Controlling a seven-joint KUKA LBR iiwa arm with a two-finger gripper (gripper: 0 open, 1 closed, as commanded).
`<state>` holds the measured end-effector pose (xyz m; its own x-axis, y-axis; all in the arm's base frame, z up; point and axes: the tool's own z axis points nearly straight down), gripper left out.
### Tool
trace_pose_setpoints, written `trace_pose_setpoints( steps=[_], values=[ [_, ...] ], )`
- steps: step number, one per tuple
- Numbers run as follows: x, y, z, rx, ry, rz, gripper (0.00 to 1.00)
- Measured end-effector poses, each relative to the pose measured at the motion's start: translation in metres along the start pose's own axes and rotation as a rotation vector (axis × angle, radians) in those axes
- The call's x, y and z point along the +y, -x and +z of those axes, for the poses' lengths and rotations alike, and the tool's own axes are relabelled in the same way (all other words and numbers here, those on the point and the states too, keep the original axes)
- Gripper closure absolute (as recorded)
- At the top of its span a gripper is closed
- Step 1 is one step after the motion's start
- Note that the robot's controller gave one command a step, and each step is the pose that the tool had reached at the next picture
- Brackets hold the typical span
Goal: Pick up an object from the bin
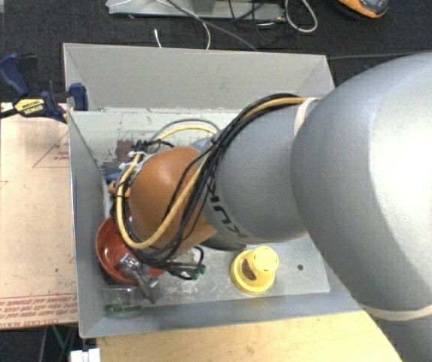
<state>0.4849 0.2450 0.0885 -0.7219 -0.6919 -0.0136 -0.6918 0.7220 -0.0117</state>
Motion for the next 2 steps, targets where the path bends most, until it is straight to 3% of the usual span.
trace_pose_setpoints(
  steps=[1,2],
  values=[
    [0.0,0.0,0.0,0.0,0.0,0.0,1.0],
    [-0.003,0.006,-0.142,0.001,0.002,-0.071,1.0]
  ],
)
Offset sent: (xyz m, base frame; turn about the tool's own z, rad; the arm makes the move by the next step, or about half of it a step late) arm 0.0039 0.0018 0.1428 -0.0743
